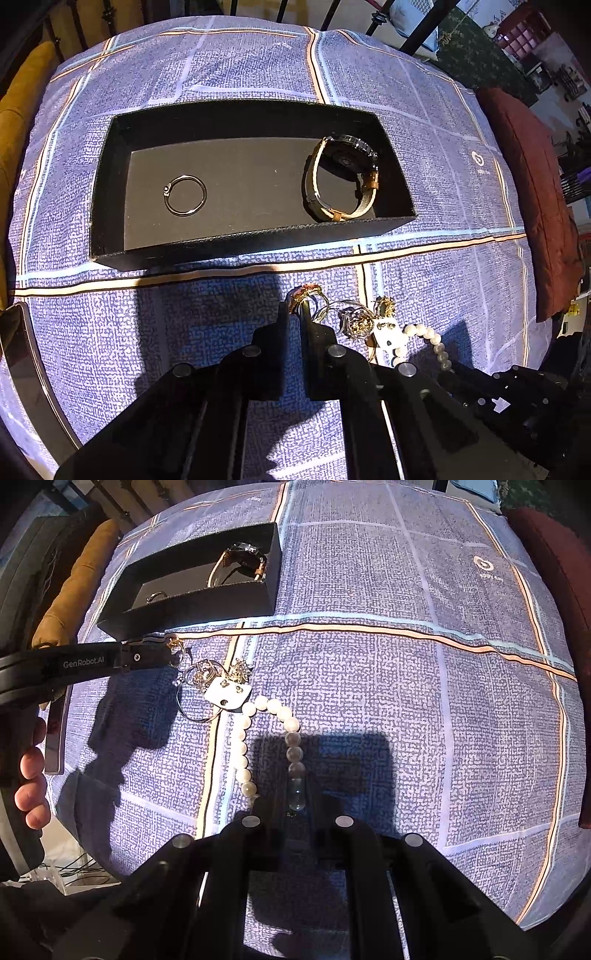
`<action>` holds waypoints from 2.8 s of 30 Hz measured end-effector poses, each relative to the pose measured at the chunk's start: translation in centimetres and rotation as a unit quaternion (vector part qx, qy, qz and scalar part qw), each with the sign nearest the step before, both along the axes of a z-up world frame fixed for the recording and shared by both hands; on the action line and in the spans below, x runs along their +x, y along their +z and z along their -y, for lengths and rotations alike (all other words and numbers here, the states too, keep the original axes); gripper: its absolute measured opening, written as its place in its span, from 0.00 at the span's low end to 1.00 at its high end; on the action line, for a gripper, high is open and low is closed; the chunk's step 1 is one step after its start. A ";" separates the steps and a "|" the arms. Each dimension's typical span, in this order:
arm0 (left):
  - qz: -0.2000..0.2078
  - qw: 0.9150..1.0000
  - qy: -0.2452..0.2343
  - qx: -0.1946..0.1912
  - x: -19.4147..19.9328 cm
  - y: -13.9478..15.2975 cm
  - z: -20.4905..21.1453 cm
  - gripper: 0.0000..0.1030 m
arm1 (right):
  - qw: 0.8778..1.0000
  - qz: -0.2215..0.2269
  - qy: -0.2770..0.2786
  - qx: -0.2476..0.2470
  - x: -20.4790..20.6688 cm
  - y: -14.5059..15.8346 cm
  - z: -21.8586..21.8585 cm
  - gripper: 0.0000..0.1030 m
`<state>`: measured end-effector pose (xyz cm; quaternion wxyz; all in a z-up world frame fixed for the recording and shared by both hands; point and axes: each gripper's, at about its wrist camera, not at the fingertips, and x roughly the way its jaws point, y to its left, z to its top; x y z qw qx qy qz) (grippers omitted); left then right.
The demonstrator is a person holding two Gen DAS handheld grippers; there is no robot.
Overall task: Organize jewelry
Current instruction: 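Grasp the gold ring with the left tool while the right tool grasps the pearl bracelet, then carry the gold ring and pearl bracelet into the tray and release both, then grasp the silver hoop earrings on the white card with the left tool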
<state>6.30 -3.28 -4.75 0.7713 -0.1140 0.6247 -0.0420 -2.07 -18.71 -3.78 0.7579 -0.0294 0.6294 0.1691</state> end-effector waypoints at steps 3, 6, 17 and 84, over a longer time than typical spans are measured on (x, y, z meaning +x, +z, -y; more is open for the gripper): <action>0.006 1.000 -0.013 0.001 -0.8 0.8 0.2 0.05 | 1.000 0.015 0.005 0.011 -0.2 1.1 -0.2 0.10; 0.005 1.000 -0.010 0.002 -1.9 0.9 -0.2 0.05 | 0.999 0.026 0.010 0.016 -0.2 2.1 -0.8 0.10; 0.017 1.000 0.000 0.001 -5.4 3.0 -2.6 0.05 | 0.996 0.055 0.040 0.062 -0.7 6.2 -3.3 0.10; -0.063 0.994 -0.029 0.080 -0.7 -2.2 2.5 0.52 | 0.999 -0.015 -0.001 0.035 3.2 0.9 -1.4 0.32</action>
